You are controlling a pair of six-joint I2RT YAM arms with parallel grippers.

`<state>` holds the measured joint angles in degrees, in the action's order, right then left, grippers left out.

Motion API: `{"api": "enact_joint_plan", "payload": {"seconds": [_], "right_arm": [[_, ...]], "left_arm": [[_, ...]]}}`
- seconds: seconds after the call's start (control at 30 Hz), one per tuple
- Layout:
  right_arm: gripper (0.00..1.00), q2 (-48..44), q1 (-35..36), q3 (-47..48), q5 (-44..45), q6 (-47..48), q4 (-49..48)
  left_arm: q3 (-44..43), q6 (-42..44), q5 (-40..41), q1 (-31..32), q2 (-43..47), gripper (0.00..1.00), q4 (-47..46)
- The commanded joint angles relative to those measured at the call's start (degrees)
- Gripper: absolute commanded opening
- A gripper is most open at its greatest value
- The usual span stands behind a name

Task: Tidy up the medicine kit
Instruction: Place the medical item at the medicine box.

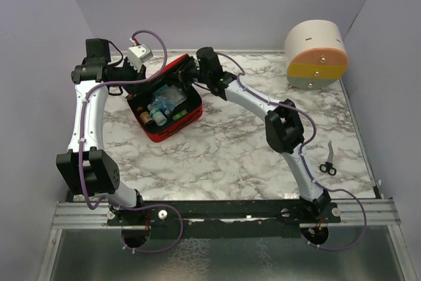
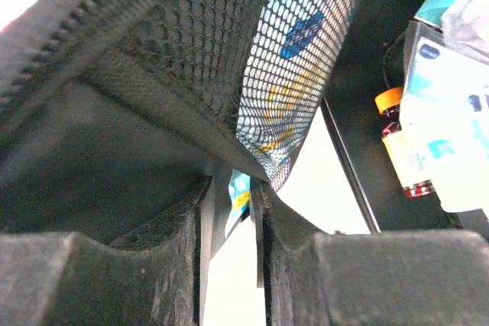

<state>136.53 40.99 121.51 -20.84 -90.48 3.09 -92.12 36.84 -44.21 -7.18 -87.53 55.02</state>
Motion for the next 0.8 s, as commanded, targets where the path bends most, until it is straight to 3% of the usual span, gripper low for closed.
{"api": "enact_joint_plan", "payload": {"seconds": [0.0,0.27,0.37,0.53,0.77], "right_arm": [[0.28,-10.73,-3.29,-3.18,2.32,5.77,-3.18],[0.3,-22.44,-7.26,-12.2,8.69,16.84,7.44],[0.29,-21.03,-8.79,-11.29,7.14,20.02,11.55],[0.29,-12.61,-9.09,2.23,6.86,33.03,31.88],[0.29,-13.08,-9.63,0.36,15.5,49.7,41.34]], "left_arm": [[0.2,0.07,-5.1,1.23,0.56,0.0,6.32],[-1.24,0.73,-5.64,1.23,-1.1,0.0,6.33],[-2.78,0.53,-5.43,1.23,-2.2,0.0,6.32],[-4.58,-3.09,-2.65,1.23,-3.77,0.0,2.84],[-2.06,-10.64,4.21,1.29,-3.25,0.0,-8.54]]}}
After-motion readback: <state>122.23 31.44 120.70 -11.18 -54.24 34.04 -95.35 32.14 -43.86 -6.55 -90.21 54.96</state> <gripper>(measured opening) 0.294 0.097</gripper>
